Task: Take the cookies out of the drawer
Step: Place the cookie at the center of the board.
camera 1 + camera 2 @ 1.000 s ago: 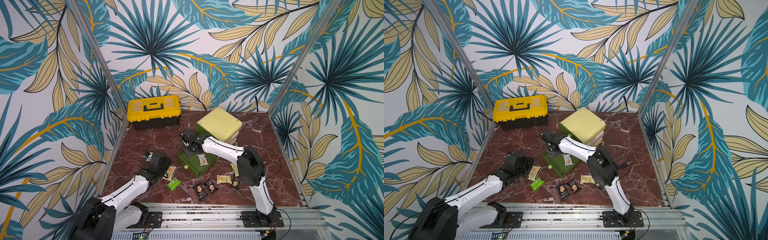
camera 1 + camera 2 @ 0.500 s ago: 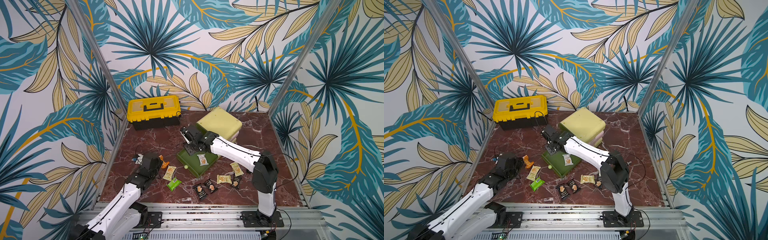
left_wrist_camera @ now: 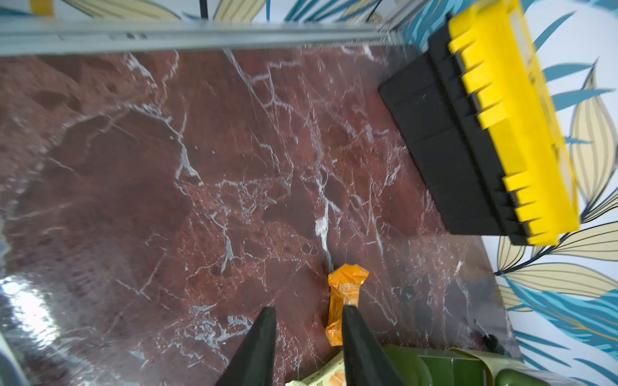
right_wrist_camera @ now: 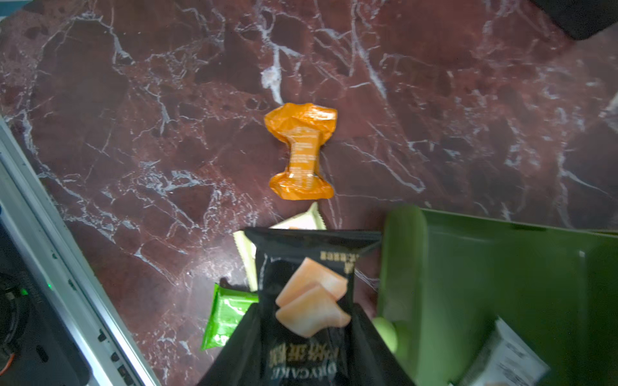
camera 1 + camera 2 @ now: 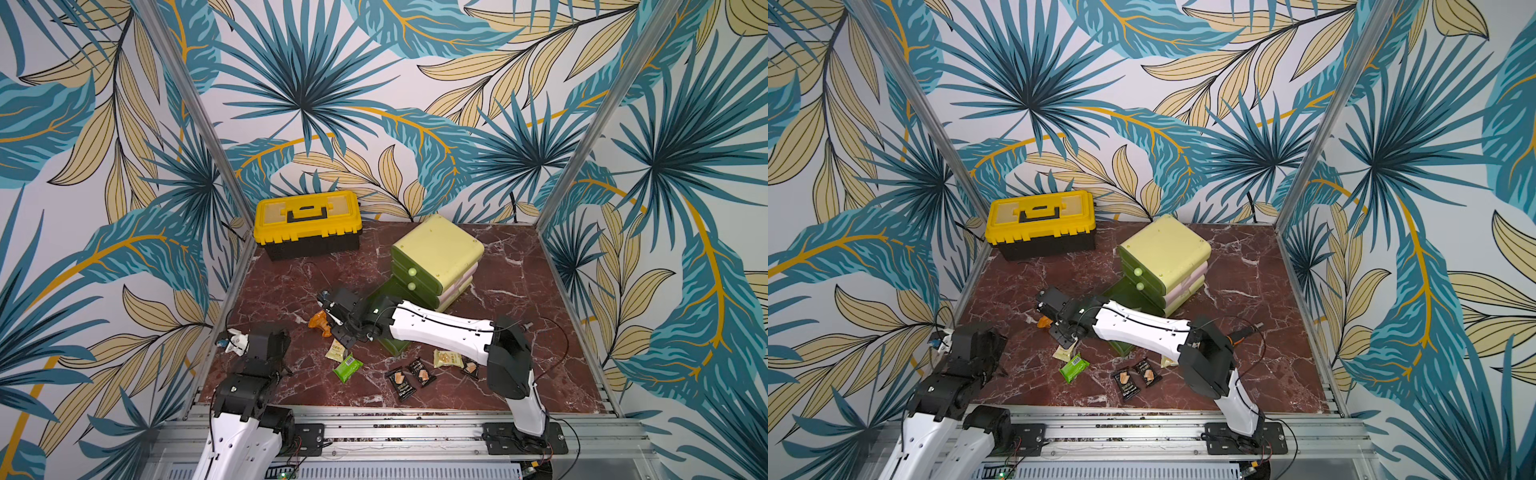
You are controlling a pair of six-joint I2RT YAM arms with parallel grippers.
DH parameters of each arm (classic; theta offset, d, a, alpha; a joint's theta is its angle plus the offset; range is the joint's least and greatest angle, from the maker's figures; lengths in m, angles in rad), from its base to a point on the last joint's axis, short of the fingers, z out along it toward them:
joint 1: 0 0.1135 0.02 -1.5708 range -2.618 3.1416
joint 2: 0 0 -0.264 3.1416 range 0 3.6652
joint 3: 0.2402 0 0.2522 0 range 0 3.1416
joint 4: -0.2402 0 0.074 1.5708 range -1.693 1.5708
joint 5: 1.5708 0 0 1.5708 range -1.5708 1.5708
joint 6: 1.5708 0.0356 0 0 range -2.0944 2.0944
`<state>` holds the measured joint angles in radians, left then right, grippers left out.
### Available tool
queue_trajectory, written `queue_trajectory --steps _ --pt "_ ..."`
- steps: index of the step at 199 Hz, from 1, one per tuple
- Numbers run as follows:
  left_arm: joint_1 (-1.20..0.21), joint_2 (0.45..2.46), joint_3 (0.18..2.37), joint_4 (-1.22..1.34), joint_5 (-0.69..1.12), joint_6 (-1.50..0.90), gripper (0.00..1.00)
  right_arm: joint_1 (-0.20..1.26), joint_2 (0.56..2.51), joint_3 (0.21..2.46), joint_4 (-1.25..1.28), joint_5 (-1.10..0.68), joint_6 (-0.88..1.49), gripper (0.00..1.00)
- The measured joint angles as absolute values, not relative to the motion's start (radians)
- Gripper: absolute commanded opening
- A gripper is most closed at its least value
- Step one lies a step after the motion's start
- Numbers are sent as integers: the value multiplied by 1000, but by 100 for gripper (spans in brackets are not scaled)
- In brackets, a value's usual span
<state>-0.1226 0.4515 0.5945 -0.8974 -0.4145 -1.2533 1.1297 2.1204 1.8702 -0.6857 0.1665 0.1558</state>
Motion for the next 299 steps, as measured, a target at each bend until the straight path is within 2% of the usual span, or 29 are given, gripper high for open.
queue_trajectory --steps 62,109,164,192,216,260,299 --pt "-122 305 673 -1167 -531 -1282 37 1177 2373 2078 -675 131 157 42" --pt "-121 222 672 -1306 -519 -1349 36 1177 2458 2175 -664 136 150 43" --pt "-121 205 671 -1337 -508 -1371 36 1177 2519 2244 -647 153 149 43" --pt "-121 205 670 -1336 -498 -1377 36 1177 2540 2245 -641 168 142 52" --pt "-121 208 666 -1336 -490 -1378 36 1176 2547 2245 -640 168 126 59" --pt "-121 217 644 -1298 -469 -1365 37 1176 2530 2233 -633 180 110 59" --pt "-120 218 587 -1178 -410 -1324 39 1176 2323 2081 -619 229 104 59"
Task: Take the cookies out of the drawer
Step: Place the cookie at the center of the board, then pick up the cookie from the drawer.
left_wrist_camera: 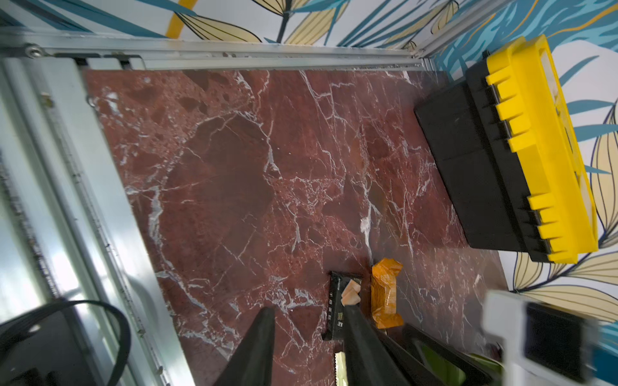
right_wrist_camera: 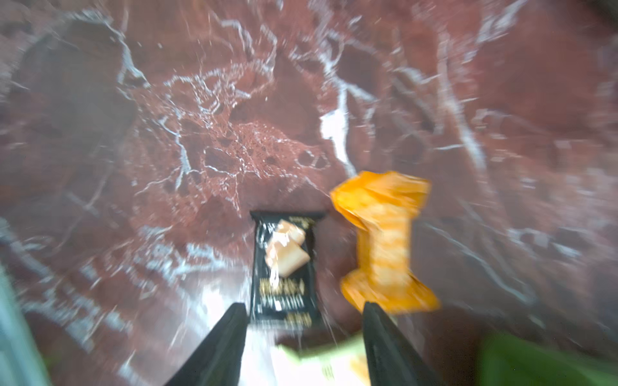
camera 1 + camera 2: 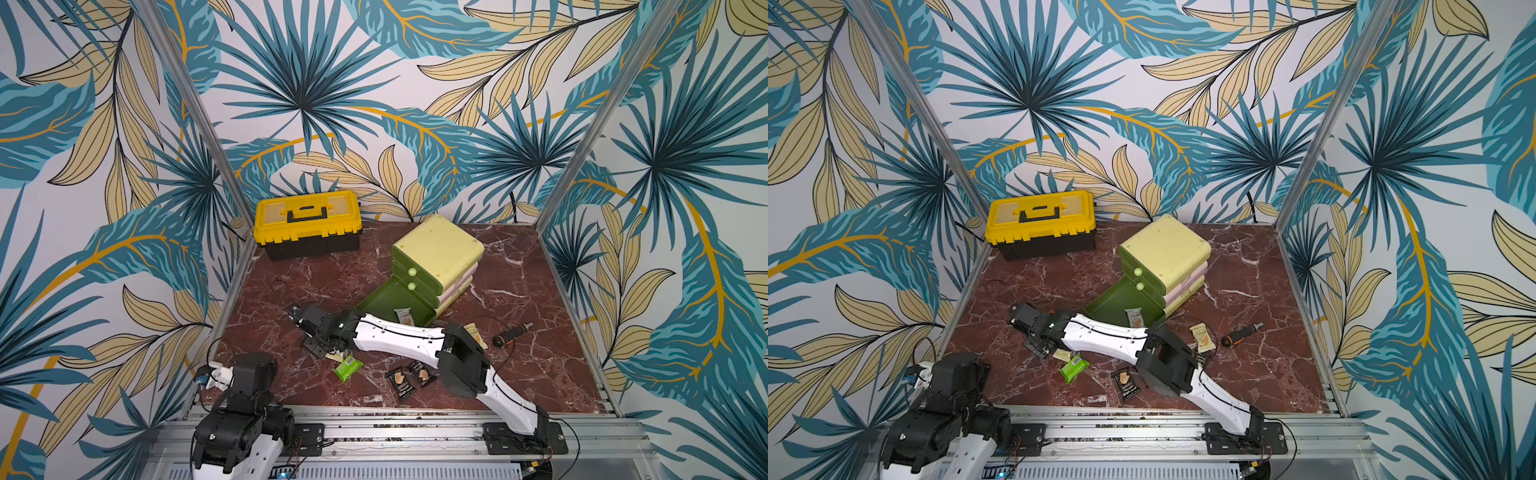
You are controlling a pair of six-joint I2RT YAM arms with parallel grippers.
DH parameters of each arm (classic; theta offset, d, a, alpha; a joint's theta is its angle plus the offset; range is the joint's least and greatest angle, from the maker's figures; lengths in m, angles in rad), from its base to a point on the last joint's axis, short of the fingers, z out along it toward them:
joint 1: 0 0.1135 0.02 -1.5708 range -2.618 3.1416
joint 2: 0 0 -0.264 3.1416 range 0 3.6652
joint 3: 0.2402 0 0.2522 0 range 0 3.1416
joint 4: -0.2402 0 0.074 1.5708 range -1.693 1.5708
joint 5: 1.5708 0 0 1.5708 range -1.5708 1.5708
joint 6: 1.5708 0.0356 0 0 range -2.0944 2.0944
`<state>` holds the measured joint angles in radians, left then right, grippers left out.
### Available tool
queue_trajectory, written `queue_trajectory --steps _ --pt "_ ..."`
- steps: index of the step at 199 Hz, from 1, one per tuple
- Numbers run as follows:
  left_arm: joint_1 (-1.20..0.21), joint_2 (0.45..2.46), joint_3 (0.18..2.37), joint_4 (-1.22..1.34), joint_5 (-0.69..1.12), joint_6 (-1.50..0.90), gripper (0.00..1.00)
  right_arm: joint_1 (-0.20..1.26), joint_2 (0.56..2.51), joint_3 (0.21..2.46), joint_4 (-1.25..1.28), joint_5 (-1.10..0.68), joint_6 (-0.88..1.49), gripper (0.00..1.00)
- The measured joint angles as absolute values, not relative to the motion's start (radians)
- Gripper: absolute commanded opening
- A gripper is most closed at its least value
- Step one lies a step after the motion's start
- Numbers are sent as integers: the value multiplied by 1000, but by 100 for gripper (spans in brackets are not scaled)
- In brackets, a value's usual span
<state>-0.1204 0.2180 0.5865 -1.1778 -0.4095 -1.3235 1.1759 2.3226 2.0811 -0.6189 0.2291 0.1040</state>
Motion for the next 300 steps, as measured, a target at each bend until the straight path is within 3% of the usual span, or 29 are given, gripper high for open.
queue_trajectory --steps 44,80,138,231,300 --pt "-120 234 502 -986 -306 -1286 40 1158 1993 1824 -580 334 147 59" --pt "-120 333 452 -817 -186 -1261 40 1098 1876 1656 -626 429 259 61" --pt "-133 550 438 -594 -14 -1227 40 991 1882 1518 -713 491 430 65" --pt "-185 641 430 -463 17 -1220 40 909 2013 1500 -710 455 501 73" --pt "-202 686 430 -430 19 -1222 40 852 2041 1514 -707 385 491 72"
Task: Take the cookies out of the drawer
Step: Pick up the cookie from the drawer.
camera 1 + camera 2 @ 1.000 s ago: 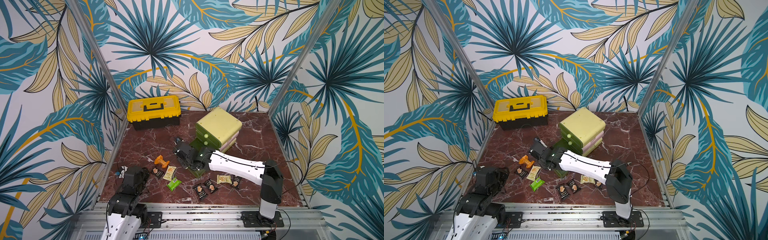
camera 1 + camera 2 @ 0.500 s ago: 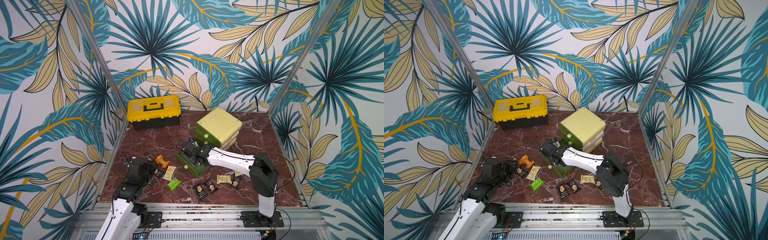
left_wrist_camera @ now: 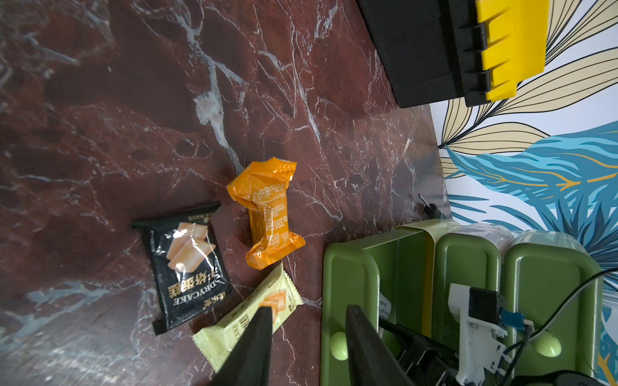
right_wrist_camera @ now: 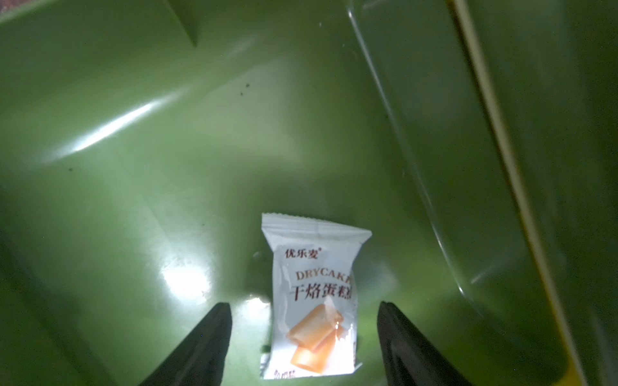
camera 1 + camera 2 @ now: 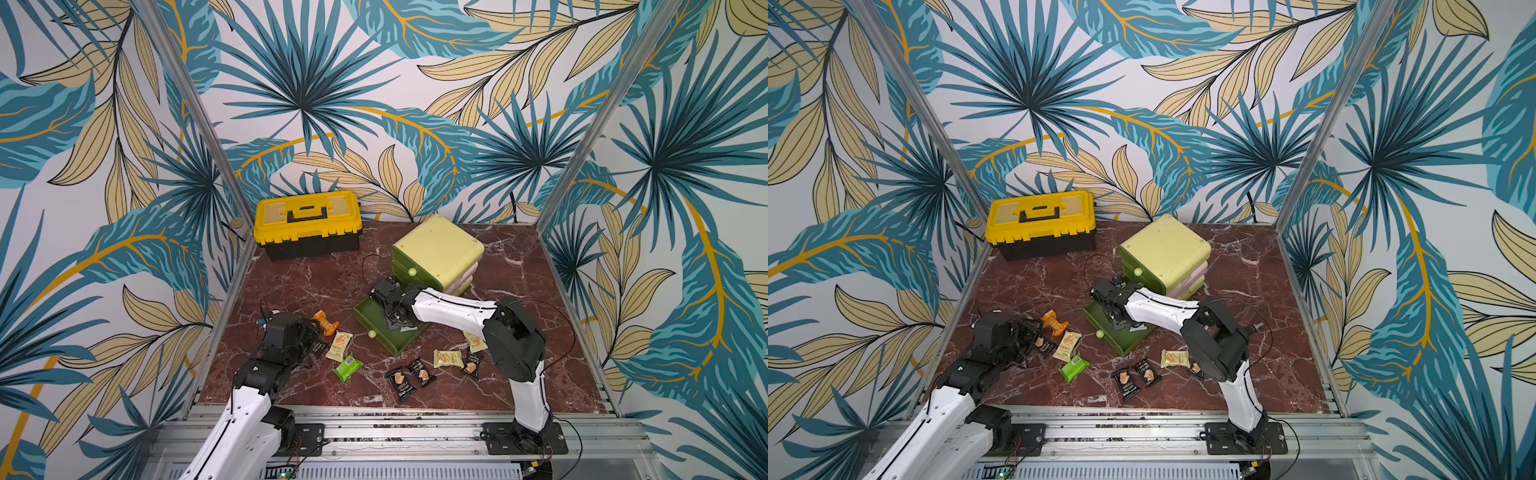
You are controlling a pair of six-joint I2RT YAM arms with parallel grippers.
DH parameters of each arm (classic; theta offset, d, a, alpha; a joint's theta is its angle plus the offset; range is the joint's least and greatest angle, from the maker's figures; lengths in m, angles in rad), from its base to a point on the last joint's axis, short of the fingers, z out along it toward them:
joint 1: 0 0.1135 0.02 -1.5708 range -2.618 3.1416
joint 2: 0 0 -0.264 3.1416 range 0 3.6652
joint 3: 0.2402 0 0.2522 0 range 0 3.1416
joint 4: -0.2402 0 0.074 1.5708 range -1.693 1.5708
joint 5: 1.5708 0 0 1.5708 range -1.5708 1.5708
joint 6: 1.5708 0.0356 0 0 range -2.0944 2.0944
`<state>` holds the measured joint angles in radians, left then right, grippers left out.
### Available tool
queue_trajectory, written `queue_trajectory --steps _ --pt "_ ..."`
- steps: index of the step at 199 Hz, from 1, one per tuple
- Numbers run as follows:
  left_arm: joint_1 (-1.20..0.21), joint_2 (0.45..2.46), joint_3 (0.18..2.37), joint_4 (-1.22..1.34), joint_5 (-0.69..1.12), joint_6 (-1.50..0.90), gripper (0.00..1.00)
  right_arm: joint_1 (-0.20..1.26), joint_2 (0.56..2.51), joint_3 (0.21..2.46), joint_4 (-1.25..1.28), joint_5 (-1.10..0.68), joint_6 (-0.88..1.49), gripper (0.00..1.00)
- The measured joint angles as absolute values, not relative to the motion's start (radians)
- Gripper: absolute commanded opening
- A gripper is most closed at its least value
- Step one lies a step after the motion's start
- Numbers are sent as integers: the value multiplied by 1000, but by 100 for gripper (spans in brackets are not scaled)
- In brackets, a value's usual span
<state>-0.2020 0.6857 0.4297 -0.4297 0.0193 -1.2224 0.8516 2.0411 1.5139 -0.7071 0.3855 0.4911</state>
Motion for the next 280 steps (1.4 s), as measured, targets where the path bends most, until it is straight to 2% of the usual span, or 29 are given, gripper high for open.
queue_trajectory --steps 136,280 --pt "-211 721 430 -411 17 -1224 40 823 2072 1518 -704 350 489 69" --pt "-217 738 430 -408 15 -1224 40 811 2090 1523 -671 259 490 47"
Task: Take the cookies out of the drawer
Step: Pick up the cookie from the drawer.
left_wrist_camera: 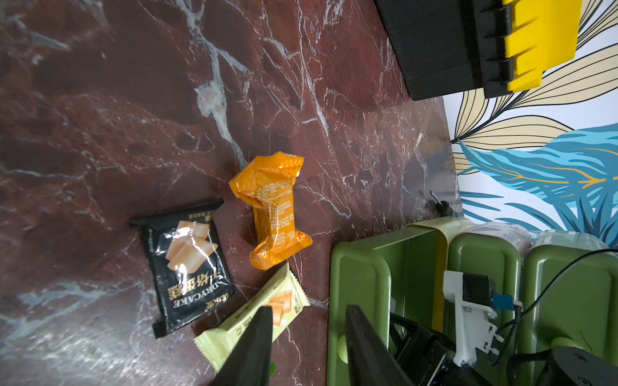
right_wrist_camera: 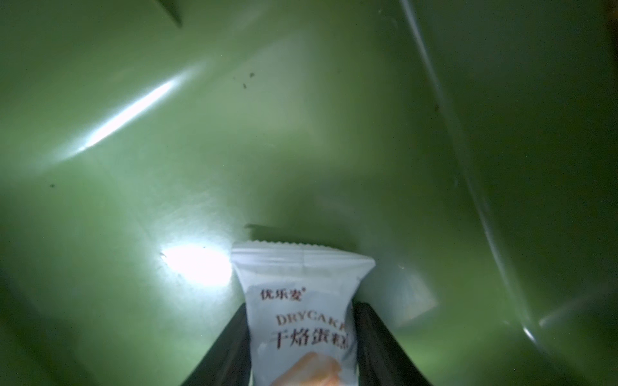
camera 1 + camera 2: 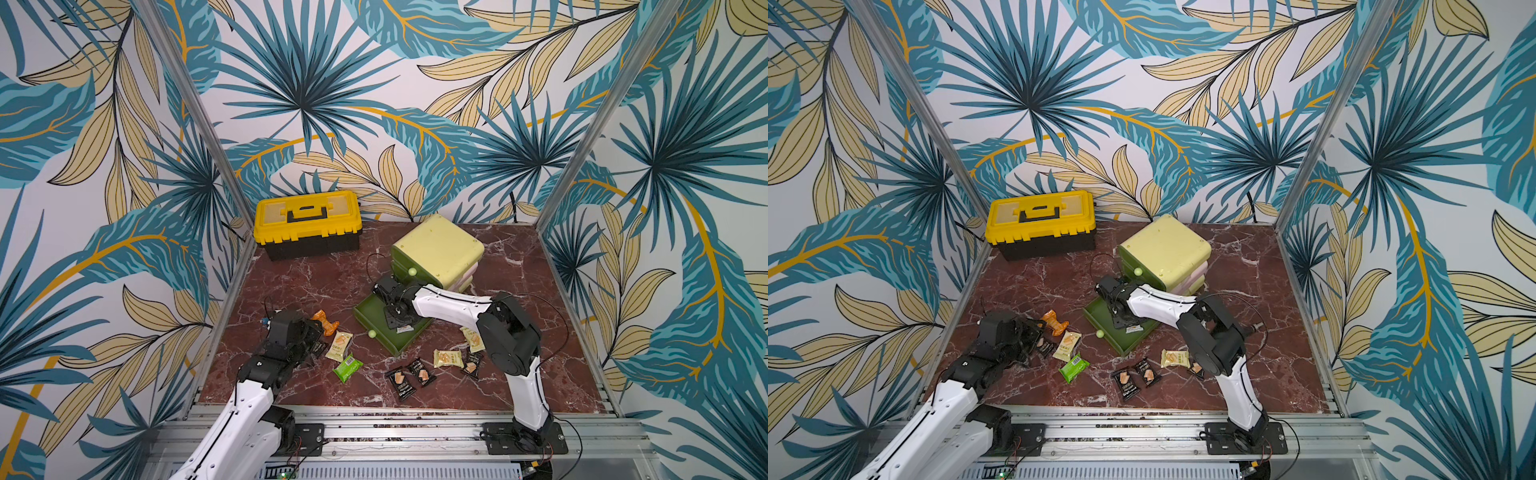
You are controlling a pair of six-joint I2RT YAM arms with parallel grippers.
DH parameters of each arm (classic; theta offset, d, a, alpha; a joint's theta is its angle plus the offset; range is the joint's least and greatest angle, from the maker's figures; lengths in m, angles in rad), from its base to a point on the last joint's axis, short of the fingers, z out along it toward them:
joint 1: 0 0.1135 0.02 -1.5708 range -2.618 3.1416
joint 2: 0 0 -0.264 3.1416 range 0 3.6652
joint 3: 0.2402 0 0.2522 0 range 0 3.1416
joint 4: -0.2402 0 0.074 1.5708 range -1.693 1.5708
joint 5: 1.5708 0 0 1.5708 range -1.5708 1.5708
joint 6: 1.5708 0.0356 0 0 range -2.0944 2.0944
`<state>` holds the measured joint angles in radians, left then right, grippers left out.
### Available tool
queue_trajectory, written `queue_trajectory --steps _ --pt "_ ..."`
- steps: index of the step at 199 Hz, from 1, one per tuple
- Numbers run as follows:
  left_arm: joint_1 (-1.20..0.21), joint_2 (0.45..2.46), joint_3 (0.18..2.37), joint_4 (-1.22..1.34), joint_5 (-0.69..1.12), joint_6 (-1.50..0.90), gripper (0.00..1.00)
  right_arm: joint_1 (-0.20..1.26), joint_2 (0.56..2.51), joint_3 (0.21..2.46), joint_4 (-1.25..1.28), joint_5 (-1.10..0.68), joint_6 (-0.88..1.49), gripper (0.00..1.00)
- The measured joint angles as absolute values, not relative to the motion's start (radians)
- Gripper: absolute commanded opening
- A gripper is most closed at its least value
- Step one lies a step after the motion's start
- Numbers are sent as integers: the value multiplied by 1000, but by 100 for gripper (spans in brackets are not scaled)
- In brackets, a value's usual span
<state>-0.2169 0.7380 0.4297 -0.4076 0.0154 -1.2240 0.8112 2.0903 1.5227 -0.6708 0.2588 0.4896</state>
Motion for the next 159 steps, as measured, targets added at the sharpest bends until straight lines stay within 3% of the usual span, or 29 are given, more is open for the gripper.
queue_trajectory --steps 69,159 --pt "-222 739 430 -408 12 -1228 40 811 2090 1523 -665 252 477 41" --pt "-223 739 430 -408 -4 -1238 40 820 2007 1523 -671 262 432 40"
